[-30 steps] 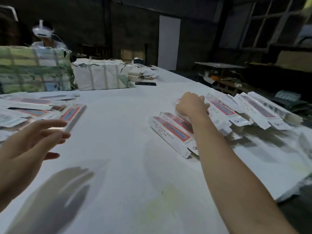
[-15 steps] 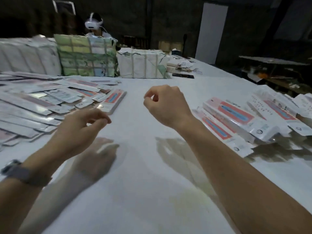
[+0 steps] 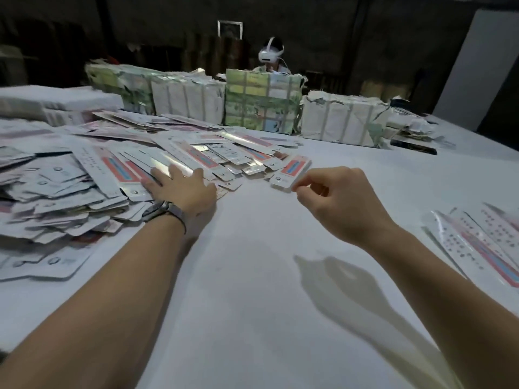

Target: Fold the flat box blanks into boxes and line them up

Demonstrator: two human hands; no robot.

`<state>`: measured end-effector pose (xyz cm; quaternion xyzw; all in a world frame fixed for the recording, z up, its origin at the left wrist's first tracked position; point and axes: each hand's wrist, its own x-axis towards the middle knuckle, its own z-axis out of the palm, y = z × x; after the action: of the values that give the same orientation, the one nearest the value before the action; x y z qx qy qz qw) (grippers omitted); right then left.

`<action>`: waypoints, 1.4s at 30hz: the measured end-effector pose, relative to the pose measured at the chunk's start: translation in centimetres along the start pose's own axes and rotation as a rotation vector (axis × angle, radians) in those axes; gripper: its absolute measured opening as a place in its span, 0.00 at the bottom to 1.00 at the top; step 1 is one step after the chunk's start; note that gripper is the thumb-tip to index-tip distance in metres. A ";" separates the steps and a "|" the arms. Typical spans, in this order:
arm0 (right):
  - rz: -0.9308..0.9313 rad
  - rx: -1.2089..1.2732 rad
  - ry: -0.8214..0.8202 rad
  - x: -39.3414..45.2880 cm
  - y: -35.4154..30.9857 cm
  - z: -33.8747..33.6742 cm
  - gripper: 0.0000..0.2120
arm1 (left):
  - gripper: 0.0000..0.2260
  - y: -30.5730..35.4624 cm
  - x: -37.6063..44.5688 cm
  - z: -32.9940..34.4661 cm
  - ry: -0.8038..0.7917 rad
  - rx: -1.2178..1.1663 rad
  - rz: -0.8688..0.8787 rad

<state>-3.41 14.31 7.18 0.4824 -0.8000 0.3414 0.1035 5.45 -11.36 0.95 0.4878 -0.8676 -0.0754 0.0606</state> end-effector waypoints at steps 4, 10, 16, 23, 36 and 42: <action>0.020 -0.001 -0.020 -0.3 0.6 0.3 0.08 | 0.30 1.3 -1.3 -0.6 0.042 0.087 0.047; 0.050 -0.009 -0.013 -0.5 1.4 0.4 0.08 | 0.23 3.7 -4.5 -1.0 0.028 0.205 0.260; 0.069 -0.027 -0.001 -0.6 2.1 0.5 0.08 | 0.21 3.6 -3.9 -1.2 0.101 0.049 0.515; 0.063 -0.014 0.020 -0.6 2.5 0.9 0.08 | 0.29 3.7 -2.6 -0.6 -0.055 0.123 0.530; -0.003 0.136 0.407 -0.5 2.8 0.3 0.10 | 0.20 6.4 -8.8 -3.1 0.437 -0.403 0.800; -0.014 0.526 0.307 -0.2 1.5 0.4 0.24 | 0.25 8.1 -12.6 -4.1 -0.177 -1.066 1.038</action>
<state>-4.46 14.64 6.08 0.4407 -0.6557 0.6053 0.0971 5.91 3.32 6.10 -0.0876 -0.8337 -0.4863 0.2466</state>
